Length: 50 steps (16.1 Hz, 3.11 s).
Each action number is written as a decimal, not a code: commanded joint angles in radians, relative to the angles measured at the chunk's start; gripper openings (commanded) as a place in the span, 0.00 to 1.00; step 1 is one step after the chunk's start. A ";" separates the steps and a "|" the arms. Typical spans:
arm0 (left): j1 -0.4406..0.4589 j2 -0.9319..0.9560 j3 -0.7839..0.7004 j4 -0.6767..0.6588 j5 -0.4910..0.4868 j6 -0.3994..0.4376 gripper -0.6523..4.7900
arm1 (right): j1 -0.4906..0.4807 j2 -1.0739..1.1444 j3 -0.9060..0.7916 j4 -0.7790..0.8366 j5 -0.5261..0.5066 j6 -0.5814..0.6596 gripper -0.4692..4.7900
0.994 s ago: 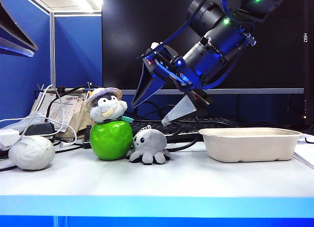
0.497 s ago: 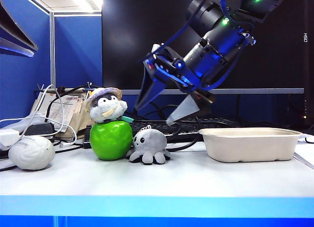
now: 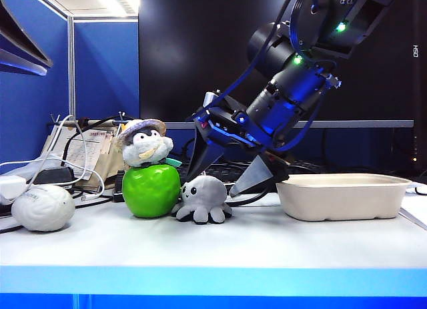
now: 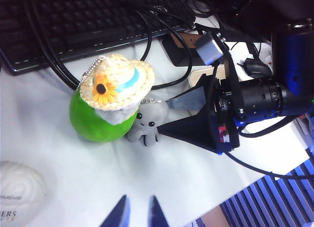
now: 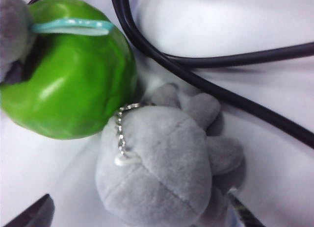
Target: Identity fluffy octopus among items on the table, put them into the paper lunch box.
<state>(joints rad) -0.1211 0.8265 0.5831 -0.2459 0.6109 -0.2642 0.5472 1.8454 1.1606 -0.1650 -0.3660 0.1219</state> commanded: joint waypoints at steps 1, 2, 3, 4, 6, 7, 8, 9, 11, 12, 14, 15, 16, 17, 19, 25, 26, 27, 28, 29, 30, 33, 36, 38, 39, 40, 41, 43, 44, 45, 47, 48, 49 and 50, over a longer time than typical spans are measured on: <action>0.001 -0.002 0.006 0.016 0.006 0.002 0.23 | 0.001 0.003 0.003 0.016 -0.008 -0.019 1.00; 0.001 -0.002 0.006 0.016 0.006 0.002 0.23 | 0.001 0.006 0.003 0.019 -0.018 -0.019 1.00; 0.001 -0.002 0.006 0.016 0.006 0.002 0.23 | 0.002 0.010 0.003 0.021 -0.022 -0.019 1.00; 0.001 -0.002 0.006 0.016 0.006 0.002 0.23 | 0.003 0.019 0.003 0.023 -0.022 -0.019 1.00; 0.001 -0.002 0.006 0.016 0.007 0.002 0.23 | 0.003 0.025 0.003 0.024 -0.035 -0.019 1.00; 0.001 -0.002 0.006 0.016 0.007 0.002 0.23 | 0.003 0.025 0.003 0.029 -0.035 -0.022 1.00; 0.001 -0.002 0.006 0.016 0.007 0.002 0.23 | 0.003 0.025 0.003 0.042 -0.036 -0.021 1.00; 0.001 -0.002 0.006 0.016 0.007 0.002 0.23 | 0.003 0.025 0.003 0.050 -0.036 -0.021 1.00; 0.001 -0.002 0.006 0.016 0.007 0.002 0.23 | 0.003 0.025 0.003 0.050 -0.037 -0.021 1.00; 0.001 -0.002 0.006 0.016 0.006 0.002 0.23 | 0.003 0.025 0.003 0.050 -0.037 -0.021 1.00; 0.001 -0.002 0.006 0.016 0.006 0.002 0.23 | 0.003 0.025 0.003 0.053 -0.037 -0.021 1.00; 0.001 -0.002 0.006 0.016 0.006 0.002 0.23 | 0.003 0.025 0.003 0.054 -0.037 -0.021 1.00; 0.001 -0.002 0.006 0.016 0.006 0.002 0.23 | 0.003 0.025 0.003 0.055 -0.037 -0.021 1.00; 0.001 -0.002 0.006 0.016 0.006 0.002 0.23 | 0.003 0.025 0.003 0.054 -0.047 -0.021 0.94; 0.001 -0.002 0.006 0.016 0.006 0.002 0.23 | 0.003 0.025 0.003 0.057 -0.055 -0.021 0.90; 0.001 -0.002 0.006 0.016 0.007 0.002 0.23 | 0.003 0.025 0.003 0.066 -0.027 -0.021 0.76; 0.001 -0.002 0.006 0.016 0.007 0.002 0.23 | 0.003 0.026 0.003 0.065 -0.028 -0.021 0.72; 0.001 -0.002 0.006 0.016 0.007 0.002 0.23 | 0.003 0.026 0.003 0.066 -0.028 -0.021 0.67; 0.001 -0.002 0.006 0.016 0.007 0.002 0.23 | 0.003 0.026 0.003 0.069 -0.027 -0.021 0.67; 0.001 -0.002 0.006 0.016 0.007 0.002 0.23 | 0.002 0.026 0.003 0.069 -0.026 -0.021 0.66; 0.001 -0.002 0.006 0.016 0.007 0.002 0.23 | 0.002 0.026 0.003 0.069 -0.017 -0.021 0.60; 0.001 -0.002 0.006 0.016 0.007 0.002 0.23 | 0.002 0.026 0.003 0.069 -0.017 -0.021 0.57; 0.001 -0.002 0.006 0.016 0.007 0.002 0.23 | 0.002 0.026 0.003 0.069 -0.016 -0.021 0.54; 0.001 -0.002 0.006 0.016 0.007 0.002 0.23 | 0.002 0.026 0.003 0.069 -0.016 -0.021 0.42; 0.001 -0.002 0.006 0.016 0.007 0.002 0.23 | 0.002 0.026 0.003 0.069 -0.017 -0.021 0.36; 0.001 -0.002 0.006 0.016 0.007 0.002 0.23 | 0.002 0.026 0.003 0.069 -0.017 -0.021 0.36; 0.001 -0.002 0.006 0.016 0.007 0.002 0.23 | 0.002 0.026 0.003 0.069 -0.017 -0.021 0.36; 0.001 -0.002 0.006 0.016 0.007 0.002 0.23 | 0.002 0.026 0.003 0.069 -0.017 -0.021 0.17; 0.001 -0.002 0.006 0.016 0.007 0.002 0.23 | 0.002 0.026 0.003 0.069 -0.017 -0.021 0.15; 0.001 -0.002 0.006 0.016 0.007 0.002 0.23 | 0.002 0.026 0.003 0.069 -0.017 -0.021 0.14; 0.001 -0.002 0.006 0.016 0.007 0.002 0.23 | 0.002 0.025 0.003 0.070 -0.015 -0.021 0.08; 0.001 -0.002 0.006 0.016 0.007 0.002 0.23 | 0.002 0.025 0.003 0.070 -0.010 -0.021 0.08; 0.001 -0.002 0.006 0.016 0.007 0.002 0.23 | 0.002 0.025 0.004 0.070 0.000 -0.021 0.08; 0.001 -0.002 0.006 0.016 0.007 0.002 0.23 | 0.002 0.025 0.005 0.070 0.011 -0.021 0.08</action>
<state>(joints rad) -0.1211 0.8265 0.5831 -0.2440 0.6109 -0.2642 0.5484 1.8751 1.1603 -0.1104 -0.3656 0.1036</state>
